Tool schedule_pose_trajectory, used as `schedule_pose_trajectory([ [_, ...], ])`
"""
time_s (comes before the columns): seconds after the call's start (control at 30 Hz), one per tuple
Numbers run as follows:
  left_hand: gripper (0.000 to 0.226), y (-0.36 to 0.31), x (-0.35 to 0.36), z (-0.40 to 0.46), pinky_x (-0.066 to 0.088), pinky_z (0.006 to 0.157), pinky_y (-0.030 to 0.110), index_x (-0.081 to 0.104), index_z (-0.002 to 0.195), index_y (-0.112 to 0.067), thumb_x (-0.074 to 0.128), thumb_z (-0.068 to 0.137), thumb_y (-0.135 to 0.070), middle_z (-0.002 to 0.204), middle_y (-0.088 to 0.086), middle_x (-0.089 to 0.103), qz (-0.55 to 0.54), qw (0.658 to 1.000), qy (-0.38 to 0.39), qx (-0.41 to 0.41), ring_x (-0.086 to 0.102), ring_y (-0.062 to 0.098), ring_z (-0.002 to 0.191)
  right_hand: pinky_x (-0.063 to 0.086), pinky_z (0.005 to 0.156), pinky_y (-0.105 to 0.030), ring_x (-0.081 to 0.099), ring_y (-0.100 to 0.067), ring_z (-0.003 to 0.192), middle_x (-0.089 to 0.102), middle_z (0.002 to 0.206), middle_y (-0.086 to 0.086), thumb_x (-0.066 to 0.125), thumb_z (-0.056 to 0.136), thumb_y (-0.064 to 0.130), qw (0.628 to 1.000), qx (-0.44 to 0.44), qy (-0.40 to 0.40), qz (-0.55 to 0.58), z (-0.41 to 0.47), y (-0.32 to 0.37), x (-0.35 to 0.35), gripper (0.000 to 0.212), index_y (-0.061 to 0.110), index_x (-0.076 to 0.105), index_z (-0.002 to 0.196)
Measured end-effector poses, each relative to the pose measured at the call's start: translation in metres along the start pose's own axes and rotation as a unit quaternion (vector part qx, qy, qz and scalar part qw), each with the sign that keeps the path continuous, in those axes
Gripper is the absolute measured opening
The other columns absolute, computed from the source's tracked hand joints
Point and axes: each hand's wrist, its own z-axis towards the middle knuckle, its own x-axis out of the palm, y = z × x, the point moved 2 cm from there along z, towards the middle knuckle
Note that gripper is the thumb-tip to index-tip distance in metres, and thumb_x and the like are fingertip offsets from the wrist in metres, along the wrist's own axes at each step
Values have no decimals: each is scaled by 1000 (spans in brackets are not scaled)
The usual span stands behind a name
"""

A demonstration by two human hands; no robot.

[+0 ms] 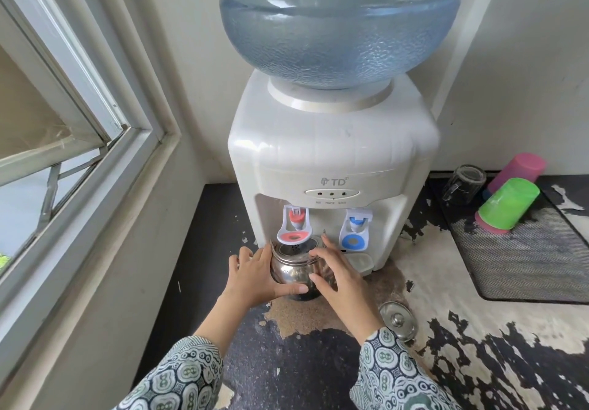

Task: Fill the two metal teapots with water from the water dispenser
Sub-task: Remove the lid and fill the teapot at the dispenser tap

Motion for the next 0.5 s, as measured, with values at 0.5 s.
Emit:
schedule_pose_trajectory([
  [0.5,124,4,3,3,20,105,49,27,133,-29,19,33,-102,137,-5,47,-19,1000,-15,7,33,25,122,21,88,8,24,16,123,18,146,24,61,85,21,1000,2,29,11,3,-4,-2,39,28,48,121],
])
